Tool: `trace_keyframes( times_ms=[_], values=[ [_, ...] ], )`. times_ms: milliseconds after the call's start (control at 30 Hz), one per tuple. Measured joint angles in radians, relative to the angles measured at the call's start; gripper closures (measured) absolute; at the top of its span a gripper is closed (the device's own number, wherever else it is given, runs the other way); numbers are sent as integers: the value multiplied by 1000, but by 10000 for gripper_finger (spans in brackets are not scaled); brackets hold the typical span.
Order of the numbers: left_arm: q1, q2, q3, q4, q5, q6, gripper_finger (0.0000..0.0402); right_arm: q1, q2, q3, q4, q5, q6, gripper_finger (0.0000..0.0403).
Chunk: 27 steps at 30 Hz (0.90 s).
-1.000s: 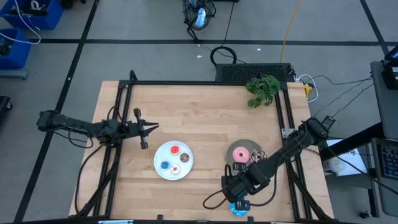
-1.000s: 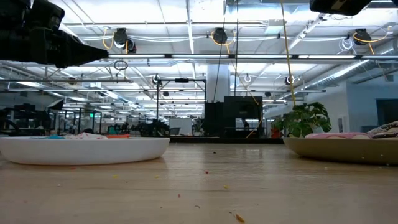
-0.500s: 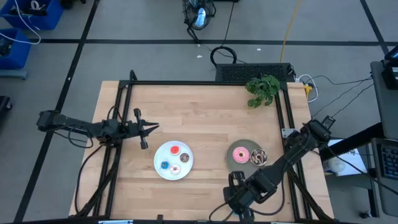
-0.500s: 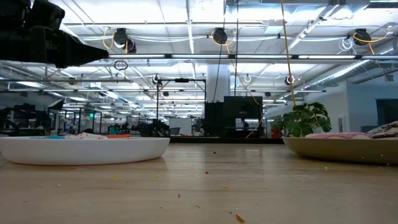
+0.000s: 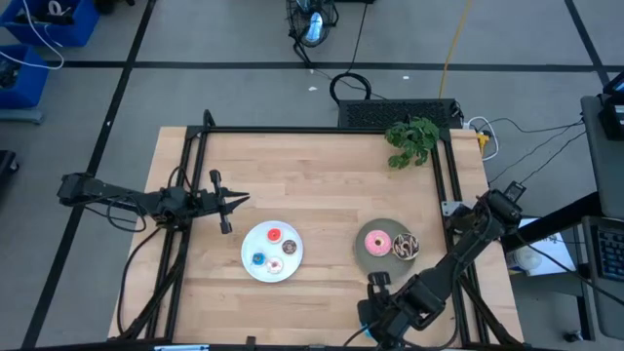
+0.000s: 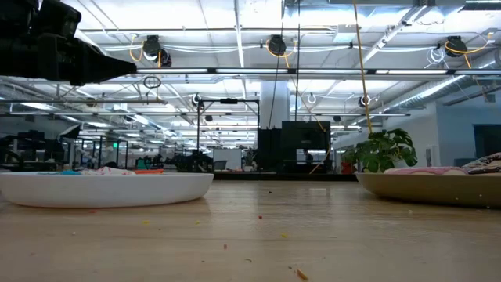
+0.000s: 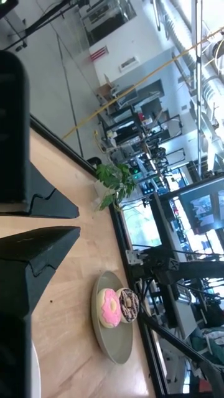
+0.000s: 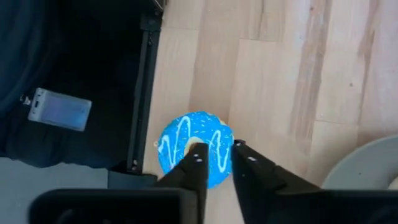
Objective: Pick & Place donuts
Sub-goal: Put the large blue donut on the gray plate
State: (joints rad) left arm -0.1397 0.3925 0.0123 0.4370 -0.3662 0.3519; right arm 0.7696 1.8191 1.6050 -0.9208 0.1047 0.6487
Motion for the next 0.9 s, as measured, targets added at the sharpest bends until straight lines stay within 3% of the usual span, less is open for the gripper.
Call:
trace_keyframes(
  times_ms=[267,400,567,900],
  values=[
    [0,0,0,0,1,1,364,-2,-1,-119,236,-36,-36,236],
    [0,0,0,0,1,1,364,-3,0,-171,250,-80,11,204],
    [0,0,0,0,1,1,364,-3,0,-247,263,-80,43,187],
    [0,0,0,1,1,10,364,-2,0,-387,431,-77,19,189]
  ],
)
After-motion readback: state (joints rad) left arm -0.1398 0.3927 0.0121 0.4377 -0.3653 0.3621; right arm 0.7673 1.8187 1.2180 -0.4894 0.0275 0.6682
